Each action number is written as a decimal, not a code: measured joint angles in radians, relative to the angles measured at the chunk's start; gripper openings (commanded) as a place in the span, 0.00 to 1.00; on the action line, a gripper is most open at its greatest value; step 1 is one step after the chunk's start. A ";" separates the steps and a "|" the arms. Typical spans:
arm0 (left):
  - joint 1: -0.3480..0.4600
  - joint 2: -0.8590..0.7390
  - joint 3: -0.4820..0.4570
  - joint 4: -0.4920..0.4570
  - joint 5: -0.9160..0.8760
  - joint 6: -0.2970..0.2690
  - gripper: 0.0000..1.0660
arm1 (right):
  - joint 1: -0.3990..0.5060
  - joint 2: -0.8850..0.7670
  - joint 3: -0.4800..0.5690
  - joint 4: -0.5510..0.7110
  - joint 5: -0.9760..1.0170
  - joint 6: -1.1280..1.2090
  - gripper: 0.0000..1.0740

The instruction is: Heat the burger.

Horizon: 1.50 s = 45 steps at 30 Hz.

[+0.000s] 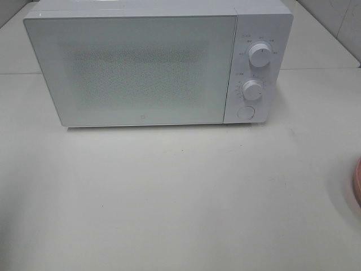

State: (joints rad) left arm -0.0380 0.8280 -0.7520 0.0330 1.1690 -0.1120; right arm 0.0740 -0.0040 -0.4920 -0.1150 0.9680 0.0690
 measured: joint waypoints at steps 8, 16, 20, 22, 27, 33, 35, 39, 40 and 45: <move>0.000 -0.328 0.204 0.010 -0.039 0.005 0.95 | 0.000 0.000 0.000 0.000 0.000 0.000 0.71; 0.000 -0.584 0.237 0.036 -0.110 0.045 0.95 | 0.000 0.000 0.000 0.000 0.000 0.000 0.71; 0.000 -0.645 0.239 0.036 -0.113 0.048 0.95 | 0.000 0.000 0.000 0.000 0.000 0.000 0.71; 0.000 -0.683 0.239 0.036 -0.113 0.048 0.95 | 0.000 0.000 0.000 0.000 0.000 0.000 0.71; 0.000 -0.704 0.239 0.029 -0.113 0.049 0.95 | 0.000 0.000 0.000 0.000 0.000 0.000 0.71; 0.000 -0.796 0.239 0.024 -0.116 0.049 0.95 | 0.000 0.000 0.000 0.000 0.000 0.000 0.71; 0.000 -0.825 0.239 0.024 -0.116 0.049 0.95 | 0.000 0.000 0.000 0.000 0.000 0.000 0.71; 0.000 -0.833 0.239 0.025 -0.117 0.049 0.95 | 0.000 0.000 0.000 0.000 0.000 0.000 0.71; 0.000 -0.833 0.239 0.025 -0.117 0.049 0.95 | 0.000 0.000 0.000 0.000 0.000 0.000 0.71; 0.000 -0.833 0.239 0.026 -0.118 0.049 0.95 | 0.000 0.000 0.000 0.000 0.000 0.000 0.71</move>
State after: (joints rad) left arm -0.0380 -0.0050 -0.5130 0.0590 1.0510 -0.0630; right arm 0.0740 -0.0040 -0.4920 -0.1150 0.9680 0.0690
